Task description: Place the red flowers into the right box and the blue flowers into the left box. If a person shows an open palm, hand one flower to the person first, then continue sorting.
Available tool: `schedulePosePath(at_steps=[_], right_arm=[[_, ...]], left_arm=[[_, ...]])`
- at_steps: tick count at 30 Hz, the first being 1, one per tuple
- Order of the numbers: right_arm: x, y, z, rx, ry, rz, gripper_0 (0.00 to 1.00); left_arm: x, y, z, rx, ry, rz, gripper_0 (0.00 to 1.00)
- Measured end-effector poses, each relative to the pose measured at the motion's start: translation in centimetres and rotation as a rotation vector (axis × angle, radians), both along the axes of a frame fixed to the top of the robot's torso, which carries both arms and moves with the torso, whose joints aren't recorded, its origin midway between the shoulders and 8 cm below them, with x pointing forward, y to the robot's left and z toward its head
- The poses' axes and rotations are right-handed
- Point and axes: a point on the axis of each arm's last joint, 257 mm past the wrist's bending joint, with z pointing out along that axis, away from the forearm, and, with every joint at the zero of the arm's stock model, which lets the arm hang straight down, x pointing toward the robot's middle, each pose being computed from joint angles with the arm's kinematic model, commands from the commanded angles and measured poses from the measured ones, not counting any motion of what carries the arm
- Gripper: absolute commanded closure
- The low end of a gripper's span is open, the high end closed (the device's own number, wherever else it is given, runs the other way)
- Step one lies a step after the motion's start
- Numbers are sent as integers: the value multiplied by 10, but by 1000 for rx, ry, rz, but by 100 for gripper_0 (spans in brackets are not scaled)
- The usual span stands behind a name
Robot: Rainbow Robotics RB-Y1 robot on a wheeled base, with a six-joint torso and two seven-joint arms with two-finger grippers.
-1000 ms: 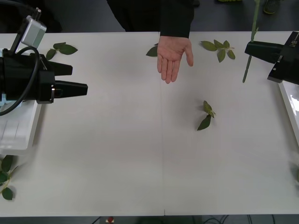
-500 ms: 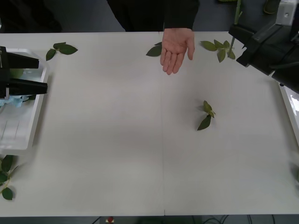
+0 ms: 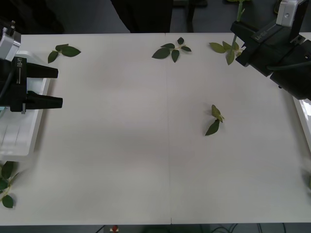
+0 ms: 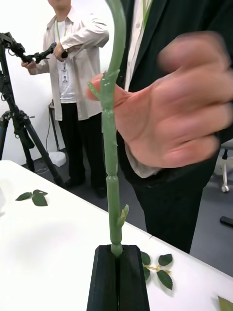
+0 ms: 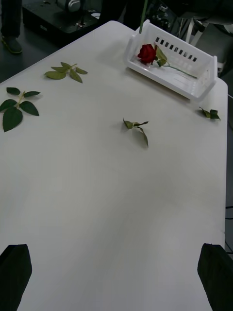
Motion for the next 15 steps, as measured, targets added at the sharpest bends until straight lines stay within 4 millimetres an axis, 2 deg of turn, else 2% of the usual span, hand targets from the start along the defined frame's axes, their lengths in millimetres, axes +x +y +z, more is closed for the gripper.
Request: schedulePosePath(at_steps=[8,15], right_arm=[[0,0,1,-2,-5,2,100],[-2,2,3,5,-9,10,100]], left_arm=[[-9,-32,20,-39,-47,-83,0],[-19,-64,27,-96,-60,-177,0]])
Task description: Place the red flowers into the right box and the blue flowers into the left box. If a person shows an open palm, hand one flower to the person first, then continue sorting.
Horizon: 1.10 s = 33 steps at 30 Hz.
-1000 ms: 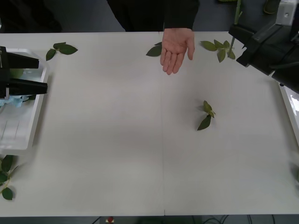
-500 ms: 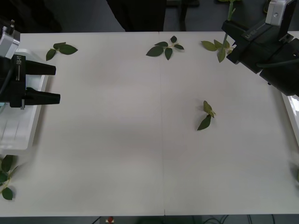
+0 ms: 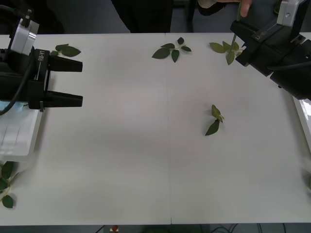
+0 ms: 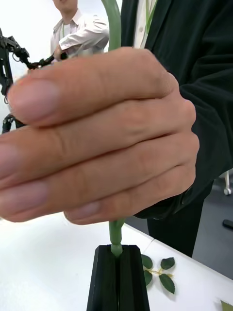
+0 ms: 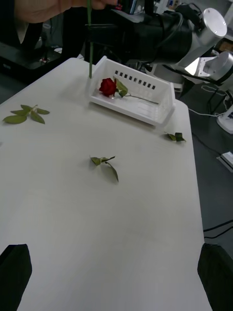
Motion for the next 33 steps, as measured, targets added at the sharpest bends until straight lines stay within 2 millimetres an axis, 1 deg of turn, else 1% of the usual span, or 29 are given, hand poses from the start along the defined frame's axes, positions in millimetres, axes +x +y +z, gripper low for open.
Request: schedulePosePath(at_steps=[4,7,8,9,11,13,14,18,22,24,31,33], right_arm=[[0,0,0,-1,-1,0,100],[0,0,0,-1,-1,0,100],[0,0,0,-1,-1,0,94],[0,0,0,-1,-1,0,77],[0,0,0,-1,-1,0,31],[0,0,0,-1,-1,0,6],[0,0,0,-2,-1,0,1],[-2,1,2,12,-2,11,0],[-4,3,5,21,-9,22,0],[-4,3,5,12,-18,20,0],[-6,5,7,24,-16,32,0],[-9,7,2,4,-5,50,0]], left_arm=[[-5,-9,-12,16,4,-34,0],[-7,-11,-15,11,0,-44,0],[-8,-11,-15,11,-2,-45,0],[-8,-11,-16,12,-4,-45,0],[-8,-10,-17,13,-5,-46,0],[-8,-10,-17,14,-4,-47,0],[-8,-10,-17,14,-4,-46,0],[-2,-5,-26,55,-9,-23,0],[6,7,-47,155,-14,12,0],[11,15,-54,212,-33,35,0],[20,26,-53,266,-75,80,0],[22,28,-54,283,-86,87,0]])
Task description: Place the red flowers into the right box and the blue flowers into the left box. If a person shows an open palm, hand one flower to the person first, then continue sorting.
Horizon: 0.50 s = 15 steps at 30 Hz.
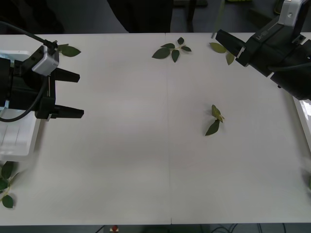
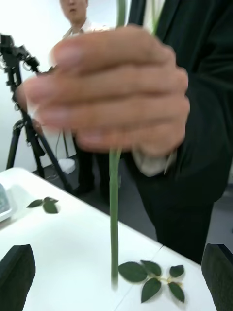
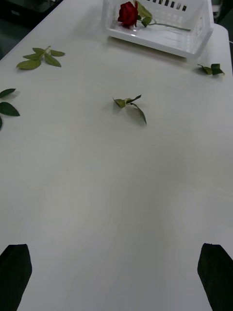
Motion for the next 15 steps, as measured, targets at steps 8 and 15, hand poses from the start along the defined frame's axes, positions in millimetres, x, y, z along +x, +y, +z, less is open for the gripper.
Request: schedulePosePath(at_steps=[8,15], right_arm=[[-32,-46,-29,-190,74,66,0],[-58,-82,-57,-341,161,89,0]], left_arm=[[3,-10,18,-46,-55,2,0],[3,-14,23,-79,-61,-1,0]])
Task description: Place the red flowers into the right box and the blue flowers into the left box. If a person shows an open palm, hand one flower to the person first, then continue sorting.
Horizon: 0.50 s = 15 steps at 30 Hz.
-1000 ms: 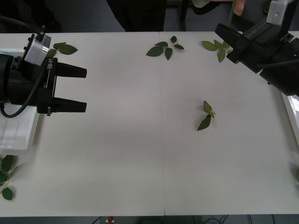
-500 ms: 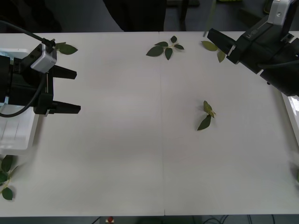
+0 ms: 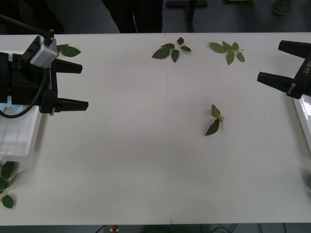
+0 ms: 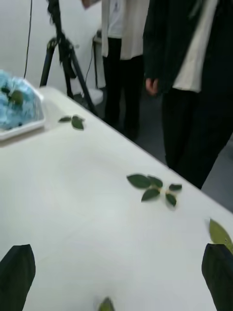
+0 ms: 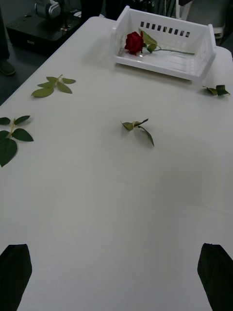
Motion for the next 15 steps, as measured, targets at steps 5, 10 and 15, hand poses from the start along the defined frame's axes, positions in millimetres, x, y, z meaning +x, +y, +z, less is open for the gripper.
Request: schedulePosePath(at_steps=[5,10,15], right_arm=[[-16,-16,-24,-147,77,33,0],[-33,-39,-43,-268,151,42,0],[-47,-61,-52,-359,197,42,0]], left_arm=[[0,0,0,1,-2,-1,0],[0,0,0,2,-2,-1,0],[-1,0,-1,4,1,-3,0]])
